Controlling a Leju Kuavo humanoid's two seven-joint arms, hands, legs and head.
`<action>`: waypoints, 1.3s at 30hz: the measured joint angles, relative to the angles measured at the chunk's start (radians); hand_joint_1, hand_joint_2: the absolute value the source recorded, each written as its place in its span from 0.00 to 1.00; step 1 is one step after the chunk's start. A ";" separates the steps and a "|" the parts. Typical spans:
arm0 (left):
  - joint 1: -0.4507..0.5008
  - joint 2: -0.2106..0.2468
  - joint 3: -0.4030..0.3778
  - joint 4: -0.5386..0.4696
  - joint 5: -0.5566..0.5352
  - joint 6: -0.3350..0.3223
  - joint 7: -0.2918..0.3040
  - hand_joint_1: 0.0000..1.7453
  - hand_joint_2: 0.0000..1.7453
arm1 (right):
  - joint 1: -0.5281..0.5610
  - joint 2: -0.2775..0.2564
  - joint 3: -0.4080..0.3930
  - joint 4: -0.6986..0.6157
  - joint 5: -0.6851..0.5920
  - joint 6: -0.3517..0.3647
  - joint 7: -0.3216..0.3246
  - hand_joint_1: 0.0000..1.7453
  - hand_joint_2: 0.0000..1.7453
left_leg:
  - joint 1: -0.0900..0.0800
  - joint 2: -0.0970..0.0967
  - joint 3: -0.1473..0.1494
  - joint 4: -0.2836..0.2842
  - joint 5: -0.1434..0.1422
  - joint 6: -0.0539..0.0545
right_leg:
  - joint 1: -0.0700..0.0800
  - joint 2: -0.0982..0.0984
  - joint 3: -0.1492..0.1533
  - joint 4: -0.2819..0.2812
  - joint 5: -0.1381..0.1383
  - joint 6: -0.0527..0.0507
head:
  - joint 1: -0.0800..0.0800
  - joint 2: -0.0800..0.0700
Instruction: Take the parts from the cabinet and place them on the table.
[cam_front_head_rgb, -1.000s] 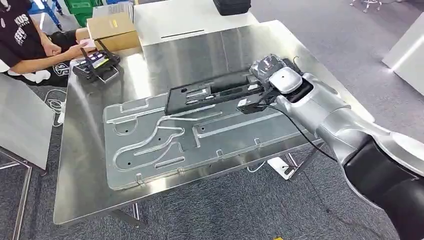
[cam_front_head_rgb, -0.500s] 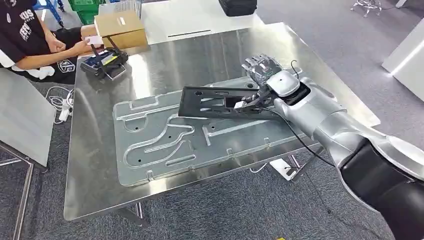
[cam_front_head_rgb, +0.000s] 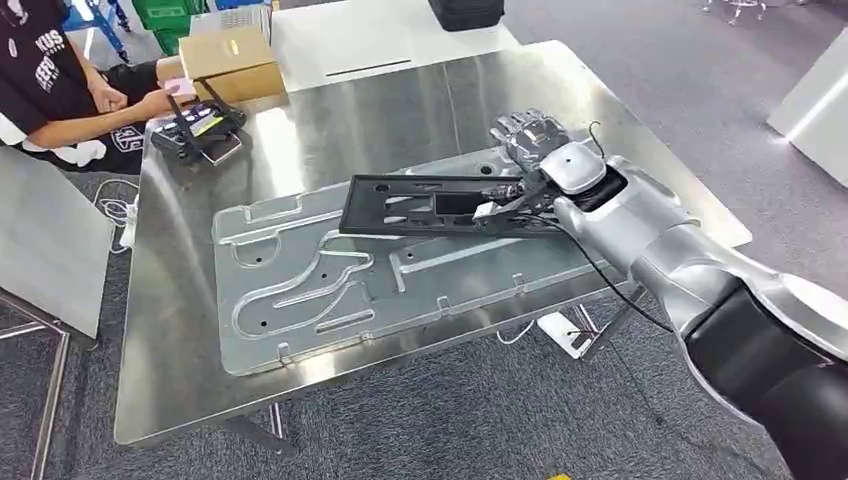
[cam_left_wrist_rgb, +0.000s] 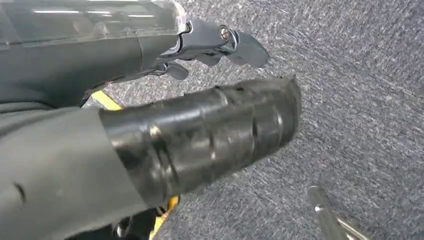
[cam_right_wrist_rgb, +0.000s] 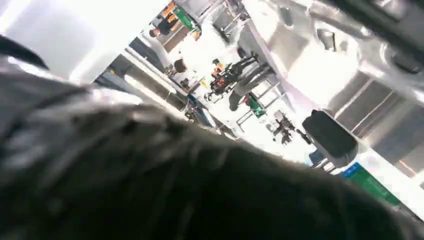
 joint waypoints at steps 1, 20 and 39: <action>0.000 0.000 0.000 0.000 0.000 -0.002 -0.001 0.00 0.00 | -0.004 -0.003 -0.002 0.000 0.005 0.002 0.000 0.00 0.00 | -0.007 0.000 0.018 -0.028 -0.018 0.005 | 0.009 0.001 -0.006 0.005 -0.004 0.007 | 0.000 0.000; 0.001 -0.001 0.002 0.000 0.000 -0.011 0.006 0.00 0.00 | -0.129 -0.101 -0.010 -0.036 0.042 0.118 -0.027 0.00 0.00 | -0.013 -0.006 -0.021 -0.027 0.030 0.024 | 0.015 0.002 0.003 0.010 -0.011 0.006 | 0.001 0.000; -0.007 0.004 0.001 0.000 -0.016 -0.025 0.003 0.00 0.00 | -0.187 -0.177 -0.010 -0.083 0.039 0.156 -0.036 0.00 0.00 | -0.009 0.006 0.045 -0.048 -0.017 0.062 | 0.001 0.000 -0.151 0.143 -0.064 0.038 | 0.002 0.000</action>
